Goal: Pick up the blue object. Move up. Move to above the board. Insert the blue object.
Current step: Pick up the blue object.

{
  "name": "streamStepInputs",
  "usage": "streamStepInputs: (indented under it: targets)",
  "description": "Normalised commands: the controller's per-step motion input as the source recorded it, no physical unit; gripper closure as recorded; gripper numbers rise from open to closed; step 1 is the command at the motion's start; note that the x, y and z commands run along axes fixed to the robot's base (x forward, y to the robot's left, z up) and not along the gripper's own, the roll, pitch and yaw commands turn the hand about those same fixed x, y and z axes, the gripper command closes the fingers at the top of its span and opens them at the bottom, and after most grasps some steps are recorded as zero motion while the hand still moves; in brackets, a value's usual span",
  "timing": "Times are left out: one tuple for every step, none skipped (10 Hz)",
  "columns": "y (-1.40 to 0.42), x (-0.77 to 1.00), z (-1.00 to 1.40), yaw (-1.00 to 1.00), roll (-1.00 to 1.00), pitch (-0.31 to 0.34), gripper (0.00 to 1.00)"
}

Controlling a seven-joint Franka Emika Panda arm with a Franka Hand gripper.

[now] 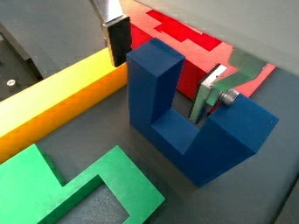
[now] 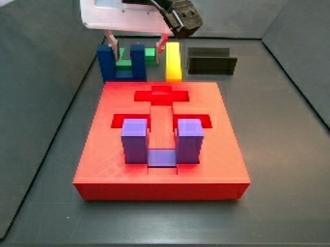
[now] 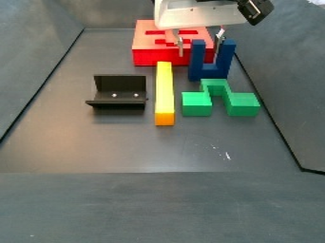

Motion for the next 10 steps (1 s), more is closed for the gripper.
streamStepInputs:
  targets:
    - [0.00,0.00,0.00,0.00,0.06,0.010,0.00]
    - [0.00,0.00,0.00,0.00,0.00,0.000,0.00]
    - [0.00,0.00,0.00,0.00,0.00,0.000,1.00]
    - [0.00,0.00,0.00,0.00,0.00,0.000,1.00]
    - [0.00,0.00,0.00,0.00,0.00,0.000,1.00]
    - [0.00,0.00,0.00,0.00,0.00,0.000,1.00]
    - [0.00,0.00,0.00,0.00,0.00,0.000,1.00]
    - [0.00,0.00,0.00,0.00,0.00,0.000,1.00]
    - [0.00,0.00,0.00,0.00,0.00,0.000,1.00]
    - [0.00,0.00,0.00,0.00,0.00,0.000,1.00]
